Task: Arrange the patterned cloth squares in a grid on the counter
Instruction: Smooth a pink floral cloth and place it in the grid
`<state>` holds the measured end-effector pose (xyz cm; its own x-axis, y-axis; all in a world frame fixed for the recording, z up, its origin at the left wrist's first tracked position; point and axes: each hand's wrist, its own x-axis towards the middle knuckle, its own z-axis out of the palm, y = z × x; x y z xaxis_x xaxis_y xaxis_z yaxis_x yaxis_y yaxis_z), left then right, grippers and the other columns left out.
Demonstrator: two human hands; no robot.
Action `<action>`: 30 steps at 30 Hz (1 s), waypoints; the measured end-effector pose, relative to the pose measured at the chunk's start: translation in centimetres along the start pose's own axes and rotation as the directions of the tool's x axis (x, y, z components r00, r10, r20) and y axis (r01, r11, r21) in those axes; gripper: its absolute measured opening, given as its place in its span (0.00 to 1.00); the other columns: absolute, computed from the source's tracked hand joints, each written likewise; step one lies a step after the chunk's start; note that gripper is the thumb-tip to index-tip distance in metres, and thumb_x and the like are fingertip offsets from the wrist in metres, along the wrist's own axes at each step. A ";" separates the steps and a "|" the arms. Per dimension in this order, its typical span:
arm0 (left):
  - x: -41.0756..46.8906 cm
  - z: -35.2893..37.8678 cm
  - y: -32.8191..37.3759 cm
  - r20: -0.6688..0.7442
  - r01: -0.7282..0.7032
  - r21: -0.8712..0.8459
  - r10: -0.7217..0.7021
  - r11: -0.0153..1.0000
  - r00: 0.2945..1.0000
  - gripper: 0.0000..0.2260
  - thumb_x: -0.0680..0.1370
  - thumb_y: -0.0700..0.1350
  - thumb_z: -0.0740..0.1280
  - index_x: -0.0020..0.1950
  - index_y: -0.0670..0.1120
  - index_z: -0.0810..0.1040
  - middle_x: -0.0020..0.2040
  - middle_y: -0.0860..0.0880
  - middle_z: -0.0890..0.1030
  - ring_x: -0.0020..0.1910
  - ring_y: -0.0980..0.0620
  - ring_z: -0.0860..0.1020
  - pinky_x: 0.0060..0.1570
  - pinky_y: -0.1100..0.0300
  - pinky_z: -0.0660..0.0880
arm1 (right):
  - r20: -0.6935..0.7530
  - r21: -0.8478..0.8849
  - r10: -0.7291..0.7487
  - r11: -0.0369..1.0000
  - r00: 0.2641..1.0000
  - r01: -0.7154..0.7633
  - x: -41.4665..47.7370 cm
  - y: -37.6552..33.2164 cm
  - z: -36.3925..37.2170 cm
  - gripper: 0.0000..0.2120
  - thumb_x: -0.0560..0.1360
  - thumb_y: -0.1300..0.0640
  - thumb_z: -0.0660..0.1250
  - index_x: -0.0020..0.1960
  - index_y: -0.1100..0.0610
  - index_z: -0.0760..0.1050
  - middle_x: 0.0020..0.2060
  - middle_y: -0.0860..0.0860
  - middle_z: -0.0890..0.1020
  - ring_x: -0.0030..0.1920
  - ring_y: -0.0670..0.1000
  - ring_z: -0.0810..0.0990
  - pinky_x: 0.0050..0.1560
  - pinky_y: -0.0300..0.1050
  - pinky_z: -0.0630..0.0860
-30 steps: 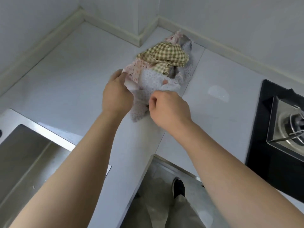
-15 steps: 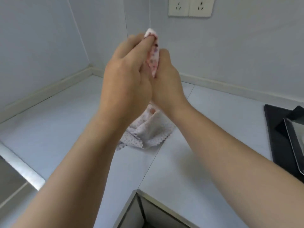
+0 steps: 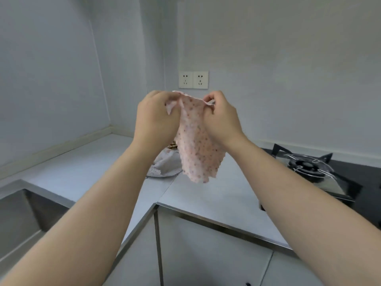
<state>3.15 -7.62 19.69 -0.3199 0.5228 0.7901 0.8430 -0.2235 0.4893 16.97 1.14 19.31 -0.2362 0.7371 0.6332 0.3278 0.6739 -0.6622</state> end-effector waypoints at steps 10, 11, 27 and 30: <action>-2.5 -3.7 4.1 0.116 0.205 -0.186 -0.186 0.961 0.976 0.12 0.78 0.42 0.68 0.60 0.53 0.79 0.52 0.58 0.80 0.47 0.53 0.81 0.43 0.66 0.78 | 0.217 -0.063 0.148 0.989 0.965 -0.137 -3.0 -2.1 -9.8 0.10 0.75 0.47 0.75 0.45 0.54 0.82 0.34 0.46 0.82 0.31 0.43 0.79 0.33 0.36 0.72; -2.6 -3.7 3.9 0.139 0.226 -0.185 -0.202 0.956 0.969 0.14 0.78 0.43 0.70 0.62 0.54 0.79 0.53 0.56 0.79 0.47 0.51 0.81 0.47 0.60 0.80 | 0.287 -0.047 0.196 0.980 0.937 -0.191 -3.1 -1.9 -10.6 0.09 0.75 0.48 0.76 0.46 0.54 0.82 0.35 0.46 0.82 0.30 0.42 0.79 0.30 0.35 0.72; -4.0 9.7 -7.5 0.460 0.415 0.066 -0.397 0.907 0.794 0.10 0.77 0.44 0.68 0.37 0.43 0.77 0.31 0.46 0.74 0.31 0.52 0.69 0.33 0.60 0.65 | 0.449 -0.530 0.480 0.822 0.753 -0.208 -1.1 13.6 -8.5 0.07 0.76 0.57 0.73 0.40 0.53 0.79 0.32 0.50 0.80 0.31 0.51 0.77 0.31 0.40 0.73; -3.5 12.6 -8.2 0.502 0.439 0.013 -0.385 0.899 0.774 0.07 0.80 0.42 0.69 0.43 0.44 0.82 0.33 0.45 0.83 0.29 0.48 0.79 0.34 0.57 0.77 | 0.387 -0.528 0.523 0.801 0.760 -0.282 -0.8 17.0 -7.3 0.09 0.78 0.62 0.69 0.57 0.58 0.82 0.51 0.55 0.84 0.42 0.54 0.86 0.45 0.49 0.84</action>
<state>2.82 2.76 8.22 -0.3555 0.9039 0.2378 0.6228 0.0393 0.7814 29.41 11.69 10.46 -0.3617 0.9321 -0.0203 0.8124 0.3044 -0.4974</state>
